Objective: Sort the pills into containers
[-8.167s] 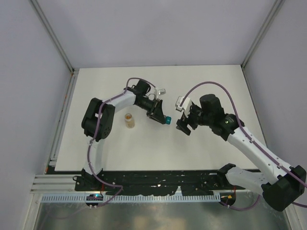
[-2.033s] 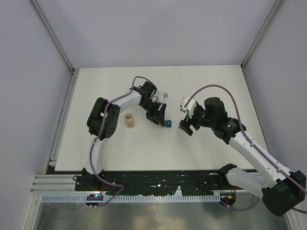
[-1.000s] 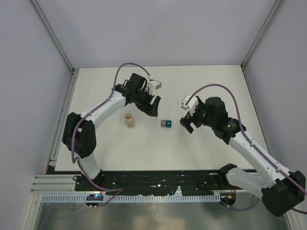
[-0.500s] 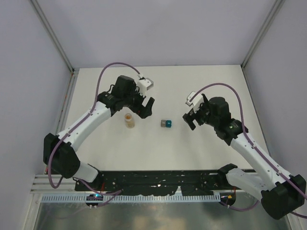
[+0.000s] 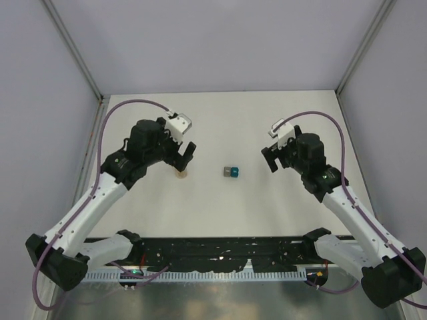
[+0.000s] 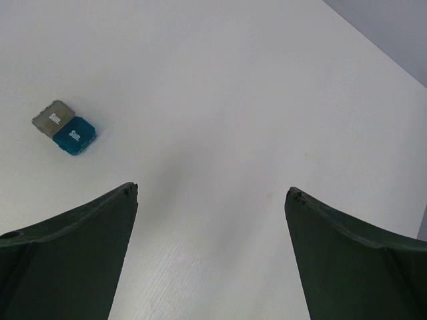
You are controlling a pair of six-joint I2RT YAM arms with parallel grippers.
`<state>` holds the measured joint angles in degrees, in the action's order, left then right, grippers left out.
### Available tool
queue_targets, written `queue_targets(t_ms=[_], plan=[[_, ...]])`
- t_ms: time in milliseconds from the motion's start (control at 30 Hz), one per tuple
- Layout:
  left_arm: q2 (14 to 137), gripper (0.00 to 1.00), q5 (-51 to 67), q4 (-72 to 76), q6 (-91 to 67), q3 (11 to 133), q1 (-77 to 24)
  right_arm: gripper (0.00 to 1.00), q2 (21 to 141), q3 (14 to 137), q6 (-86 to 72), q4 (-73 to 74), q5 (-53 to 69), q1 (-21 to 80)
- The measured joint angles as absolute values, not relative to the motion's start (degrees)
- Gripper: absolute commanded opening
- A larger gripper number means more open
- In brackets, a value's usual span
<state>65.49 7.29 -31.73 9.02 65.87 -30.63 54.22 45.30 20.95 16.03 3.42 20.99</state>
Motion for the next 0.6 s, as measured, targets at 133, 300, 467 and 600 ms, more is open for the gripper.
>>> queue_targets(t_ms=[133, 300, 467, 600], plan=[[58.0, 0.99, 3.5, -30.2, 9.3, 62.5, -30.6, 0.95, 53.7, 45.0, 20.5, 14.5, -2.3, 20.7], [50.1, 1.00, -0.3, -28.9, 9.0, 58.5, -30.5, 0.95, 51.3, 44.0, 20.4, 12.8, -6.2, 20.1], [44.5, 1.00, -3.0, -28.6, 8.0, 55.7, -30.0, 0.95, 51.1, 44.0, 19.5, 12.0, -7.2, 19.9], [41.8, 1.00, -4.8, -28.5, 7.7, 54.6, -29.4, 0.95, 51.0, 44.0, 18.7, 12.1, -7.2, 19.8]])
